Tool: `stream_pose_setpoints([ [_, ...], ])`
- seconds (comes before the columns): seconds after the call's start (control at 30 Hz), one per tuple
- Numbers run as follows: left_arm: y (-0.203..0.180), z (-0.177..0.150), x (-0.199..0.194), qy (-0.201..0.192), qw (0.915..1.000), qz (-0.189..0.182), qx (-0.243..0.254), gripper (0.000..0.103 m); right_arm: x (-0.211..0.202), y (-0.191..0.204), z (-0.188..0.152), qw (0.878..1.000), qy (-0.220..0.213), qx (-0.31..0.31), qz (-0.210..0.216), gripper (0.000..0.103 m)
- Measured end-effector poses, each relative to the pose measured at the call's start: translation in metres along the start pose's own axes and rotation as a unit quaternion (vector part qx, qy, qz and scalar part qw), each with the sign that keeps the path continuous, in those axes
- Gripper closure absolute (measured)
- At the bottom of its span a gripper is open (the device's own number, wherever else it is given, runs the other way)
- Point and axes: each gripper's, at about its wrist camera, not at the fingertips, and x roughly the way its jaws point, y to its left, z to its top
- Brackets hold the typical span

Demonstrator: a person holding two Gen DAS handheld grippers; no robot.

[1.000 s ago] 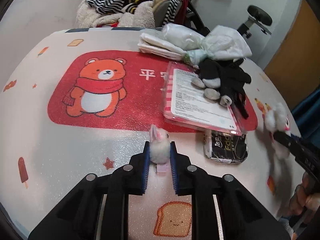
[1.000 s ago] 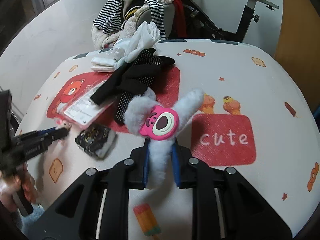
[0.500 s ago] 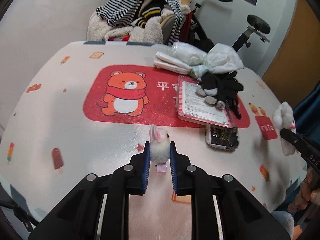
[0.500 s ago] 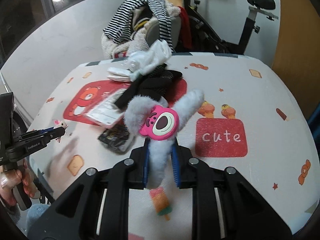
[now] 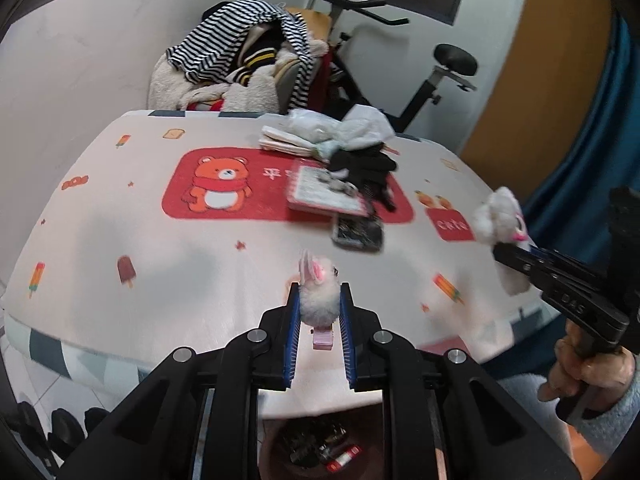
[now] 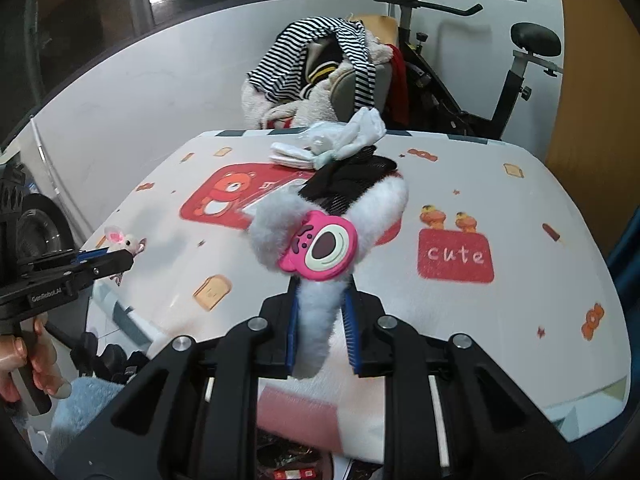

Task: Collect trash
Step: 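Carry both plushes over the bin and open the left tool to drop the rabbit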

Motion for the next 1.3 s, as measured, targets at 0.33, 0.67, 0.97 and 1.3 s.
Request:
stream_pose_setpoints([
  [0.33, -0.026, -0.063, -0.033, 0.008, 0.9987, -0.028, 0.042, 0.085, -0.034, 0.02, -0.041, 1.0, -0.01, -0.025, 0.008, 0.081],
  [0.67, -0.032, -0.123, -0.017, 0.074, 0.9944, -0.039, 0.064, 0.085, -0.049, 0.029, -0.07, 1.0, -0.01, -0.026, 0.013, 0.081],
  [0.97, -0.028, -0.142, -0.005, 0.096, 0.9927, -0.044, 0.059, 0.084, -0.046, 0.036, -0.085, 0.999, 0.0, -0.039, 0.012, 0.081],
  [1.3, -0.024, -0.137, -0.015, 0.066, 0.9961, -0.036, 0.046, 0.033, -0.042, 0.038, -0.097, 1.0, 0.006, -0.019, 0.024, 0.081],
])
